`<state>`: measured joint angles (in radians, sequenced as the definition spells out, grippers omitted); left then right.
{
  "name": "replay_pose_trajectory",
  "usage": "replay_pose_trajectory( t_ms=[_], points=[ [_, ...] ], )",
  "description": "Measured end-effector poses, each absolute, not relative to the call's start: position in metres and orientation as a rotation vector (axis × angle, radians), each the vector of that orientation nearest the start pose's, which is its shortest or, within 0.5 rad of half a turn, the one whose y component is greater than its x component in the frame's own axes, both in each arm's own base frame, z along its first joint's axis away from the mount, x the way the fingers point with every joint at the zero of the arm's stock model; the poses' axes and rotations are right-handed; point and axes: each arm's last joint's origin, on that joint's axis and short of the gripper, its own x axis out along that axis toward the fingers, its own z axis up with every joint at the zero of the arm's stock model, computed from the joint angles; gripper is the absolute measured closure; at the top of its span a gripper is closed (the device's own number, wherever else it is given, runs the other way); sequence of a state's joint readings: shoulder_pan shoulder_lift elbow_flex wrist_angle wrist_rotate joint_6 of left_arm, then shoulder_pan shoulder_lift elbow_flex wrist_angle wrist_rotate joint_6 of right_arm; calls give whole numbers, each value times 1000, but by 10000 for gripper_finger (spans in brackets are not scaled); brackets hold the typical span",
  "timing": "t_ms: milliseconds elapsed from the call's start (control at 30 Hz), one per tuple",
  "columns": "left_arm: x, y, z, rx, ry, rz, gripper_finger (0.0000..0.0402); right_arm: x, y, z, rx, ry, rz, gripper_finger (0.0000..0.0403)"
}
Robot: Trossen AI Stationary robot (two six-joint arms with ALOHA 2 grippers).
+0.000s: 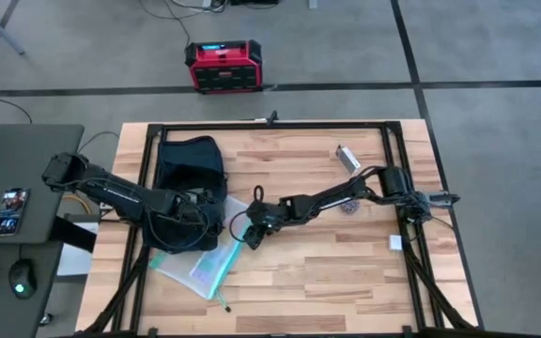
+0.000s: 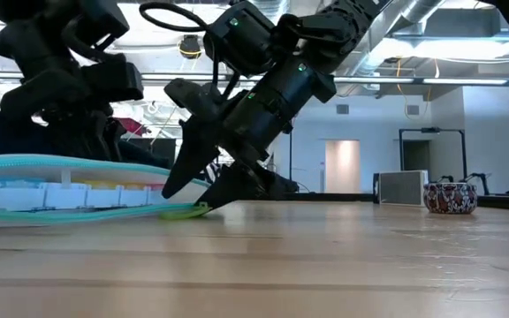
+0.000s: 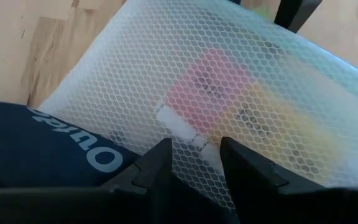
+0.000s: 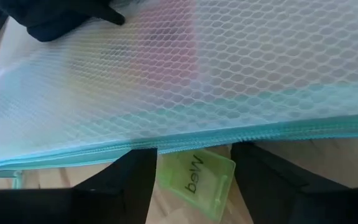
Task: Unpack backpack
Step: Put the pill organizer cover into the zip bag
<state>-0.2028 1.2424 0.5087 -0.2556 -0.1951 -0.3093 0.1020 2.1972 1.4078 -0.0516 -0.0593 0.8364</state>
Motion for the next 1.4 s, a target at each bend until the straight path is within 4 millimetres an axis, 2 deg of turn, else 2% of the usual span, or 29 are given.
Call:
replay_pose_trajectory(
  t_ms=[400, 700, 933, 967, 1000, 1067, 1400],
  points=[
    [209, -37, 154, -87, 936, 126, 277, 436, 36, 130, 731, 975, -231, 222],
    [209, -40, 154, -67, 939, 78, 277, 441, 58, 127, 787, 926, -211, 223],
    [210, -41, 155, -59, 919, 67, 276, 443, 60, 127, 797, 905, -200, 223],
    [211, -41, 155, -67, 903, 67, 276, 446, 61, 118, 826, 889, -199, 225],
    [212, -41, 156, -70, 890, 65, 277, 450, 61, 120, 846, 861, -182, 228],
    [212, -41, 156, -71, 895, 67, 276, 451, 63, 112, 849, 862, -174, 234],
    [210, -41, 155, -65, 912, 69, 277, 453, 65, 110, 860, 864, -118, 298]
  ],
)
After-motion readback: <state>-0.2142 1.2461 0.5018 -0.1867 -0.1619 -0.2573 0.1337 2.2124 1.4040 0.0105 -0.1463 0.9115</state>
